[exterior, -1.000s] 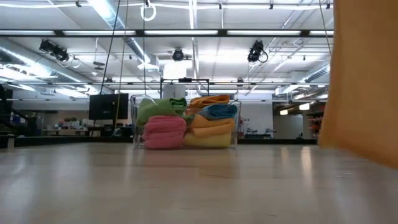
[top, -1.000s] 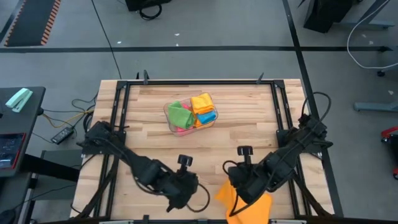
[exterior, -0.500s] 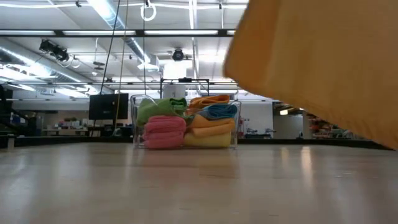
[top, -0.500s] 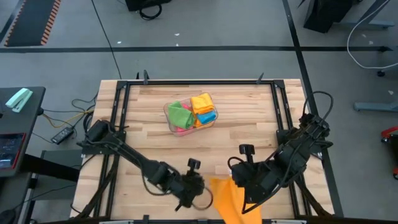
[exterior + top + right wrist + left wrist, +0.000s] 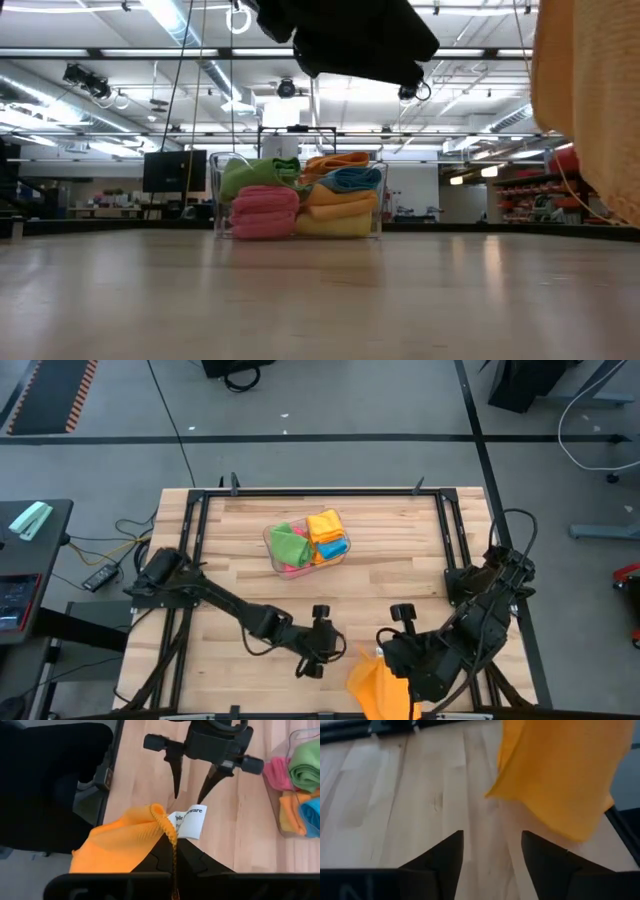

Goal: Fold microfiber towels
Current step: Fold the orange microfiber cloth

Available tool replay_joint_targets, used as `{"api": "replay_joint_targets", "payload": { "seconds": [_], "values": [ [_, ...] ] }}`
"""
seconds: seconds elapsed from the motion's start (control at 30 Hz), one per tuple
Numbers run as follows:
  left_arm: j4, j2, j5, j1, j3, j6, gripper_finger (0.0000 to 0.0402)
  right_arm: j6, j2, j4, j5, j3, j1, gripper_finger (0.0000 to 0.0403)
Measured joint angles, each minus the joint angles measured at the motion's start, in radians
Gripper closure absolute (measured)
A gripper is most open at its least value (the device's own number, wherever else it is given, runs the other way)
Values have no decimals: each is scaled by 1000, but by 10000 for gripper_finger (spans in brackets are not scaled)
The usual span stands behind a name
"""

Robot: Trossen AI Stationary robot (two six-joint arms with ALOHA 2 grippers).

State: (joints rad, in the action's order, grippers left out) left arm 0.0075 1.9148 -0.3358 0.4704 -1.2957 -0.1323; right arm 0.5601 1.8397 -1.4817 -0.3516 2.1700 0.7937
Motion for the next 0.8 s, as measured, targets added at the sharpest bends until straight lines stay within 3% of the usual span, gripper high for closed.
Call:
{"api": "replay_joint_targets", "payload": {
  "seconds": [0.3, 0.8],
  "values": [
    [233, 2, 82, -23, 99, 49, 189, -141, 0, 82, -3, 0, -2, 395],
    [279, 3, 224, -30, 126, 99, 206, -228, 1, 131, -11, 0, -54, 395]
  ]
}}
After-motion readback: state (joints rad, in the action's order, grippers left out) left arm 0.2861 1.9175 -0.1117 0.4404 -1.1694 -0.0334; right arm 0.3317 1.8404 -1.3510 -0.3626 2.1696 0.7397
